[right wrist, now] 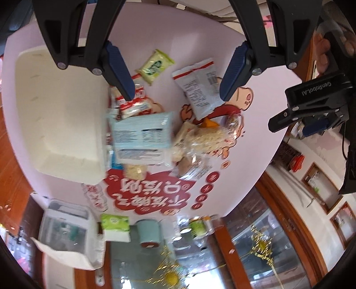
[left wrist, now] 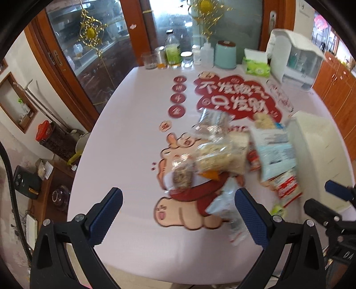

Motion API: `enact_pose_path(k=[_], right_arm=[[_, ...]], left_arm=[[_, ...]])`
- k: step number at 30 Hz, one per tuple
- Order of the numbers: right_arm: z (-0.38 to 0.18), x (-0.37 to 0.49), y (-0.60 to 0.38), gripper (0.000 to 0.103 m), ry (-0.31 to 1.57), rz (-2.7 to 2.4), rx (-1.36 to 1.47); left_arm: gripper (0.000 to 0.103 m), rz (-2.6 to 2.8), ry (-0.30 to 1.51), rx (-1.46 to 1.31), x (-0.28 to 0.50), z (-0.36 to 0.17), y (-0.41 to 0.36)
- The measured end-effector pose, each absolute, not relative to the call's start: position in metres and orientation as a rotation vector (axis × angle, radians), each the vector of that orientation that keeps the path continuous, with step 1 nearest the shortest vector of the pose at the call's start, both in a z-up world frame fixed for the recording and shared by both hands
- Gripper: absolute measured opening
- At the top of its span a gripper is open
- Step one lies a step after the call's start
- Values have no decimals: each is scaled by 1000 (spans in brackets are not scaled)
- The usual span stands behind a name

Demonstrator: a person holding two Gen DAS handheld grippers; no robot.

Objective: Organize snacks
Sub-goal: 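Grasp the clear bag of brown nuts with left gripper while right grasps white printed bag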

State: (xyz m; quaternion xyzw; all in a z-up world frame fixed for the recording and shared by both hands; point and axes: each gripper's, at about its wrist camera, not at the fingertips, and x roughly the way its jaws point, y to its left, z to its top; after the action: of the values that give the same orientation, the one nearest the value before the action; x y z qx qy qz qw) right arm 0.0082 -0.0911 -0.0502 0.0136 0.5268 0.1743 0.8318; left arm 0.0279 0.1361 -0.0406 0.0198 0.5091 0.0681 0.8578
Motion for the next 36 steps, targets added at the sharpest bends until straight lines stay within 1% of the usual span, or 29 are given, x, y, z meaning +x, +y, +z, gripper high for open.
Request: enact_pose_path(k=[4,10,16,22,28,30,33,35,36], right_arm=[[-73,20,-68,79,1170,415,-23],[-122,27,-32,79,1288,505,-116],[-167,31,-12,79,1365,508,-160],[-193,34,-2,79,1418,477,-149],[-204,34,3,79,1427,425,-149],[-206,34,2,79,1426,415,-138],[-207,32,1,78,1417,406,-127],[-208,31,0,77,1413,404,-124],[-208,31,-1,76,1409,402,-126]], left_arm=[[100,140,1119,50,34,-65,158],[100,113,1186,65,44,-105,180],[100,78,1263,8,69,-141,198],[100,14,1331,-71,102,-173,209],[100,-43,1397,-93,130,-206,204],[99,-59,1423,-95,138,-217,202],[87,-91,1465,-105,144,-231,198],[80,-94,1453,-86,145,-234,194],[79,-99,1447,-70,145,-234,191]])
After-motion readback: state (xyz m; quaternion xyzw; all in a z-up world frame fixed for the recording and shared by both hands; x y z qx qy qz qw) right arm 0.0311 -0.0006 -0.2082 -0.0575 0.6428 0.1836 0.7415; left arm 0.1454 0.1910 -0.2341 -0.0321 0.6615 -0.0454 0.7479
